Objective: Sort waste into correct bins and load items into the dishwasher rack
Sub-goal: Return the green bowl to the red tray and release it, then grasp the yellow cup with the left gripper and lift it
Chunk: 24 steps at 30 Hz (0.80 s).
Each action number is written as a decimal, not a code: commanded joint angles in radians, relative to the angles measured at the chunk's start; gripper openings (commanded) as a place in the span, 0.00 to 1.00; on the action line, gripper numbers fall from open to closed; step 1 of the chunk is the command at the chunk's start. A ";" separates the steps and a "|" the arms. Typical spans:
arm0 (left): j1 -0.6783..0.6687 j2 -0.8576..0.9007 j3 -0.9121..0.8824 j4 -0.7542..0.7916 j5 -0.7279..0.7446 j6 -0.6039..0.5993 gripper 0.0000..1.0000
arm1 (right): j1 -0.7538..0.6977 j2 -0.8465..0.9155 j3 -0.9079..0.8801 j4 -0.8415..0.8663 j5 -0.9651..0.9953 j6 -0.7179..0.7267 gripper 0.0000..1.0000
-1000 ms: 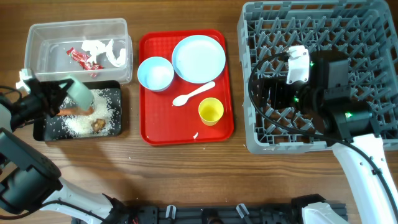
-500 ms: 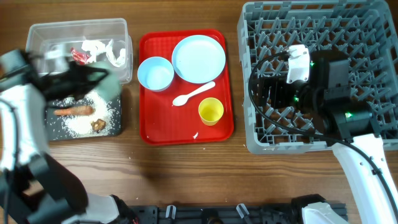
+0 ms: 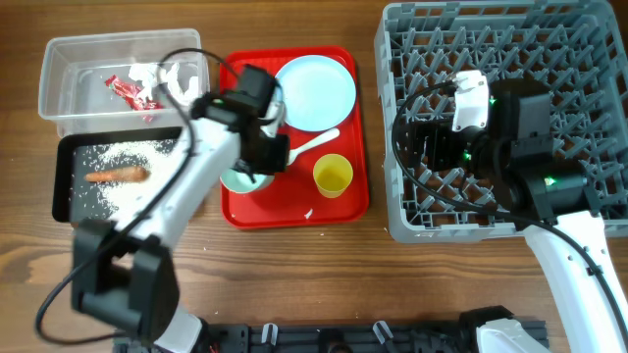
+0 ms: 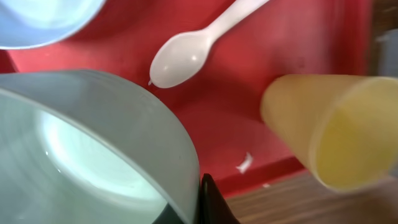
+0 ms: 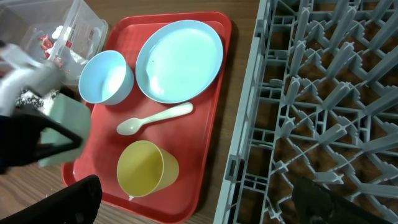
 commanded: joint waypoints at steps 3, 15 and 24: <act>-0.061 0.104 -0.002 0.006 -0.103 -0.097 0.04 | 0.002 0.005 0.019 0.004 -0.002 0.011 1.00; -0.073 0.110 -0.002 0.026 -0.043 -0.097 0.34 | 0.002 0.005 0.019 0.010 -0.002 0.012 1.00; -0.059 0.104 0.126 0.048 0.074 -0.096 0.45 | 0.002 0.007 0.019 0.020 -0.002 0.014 1.00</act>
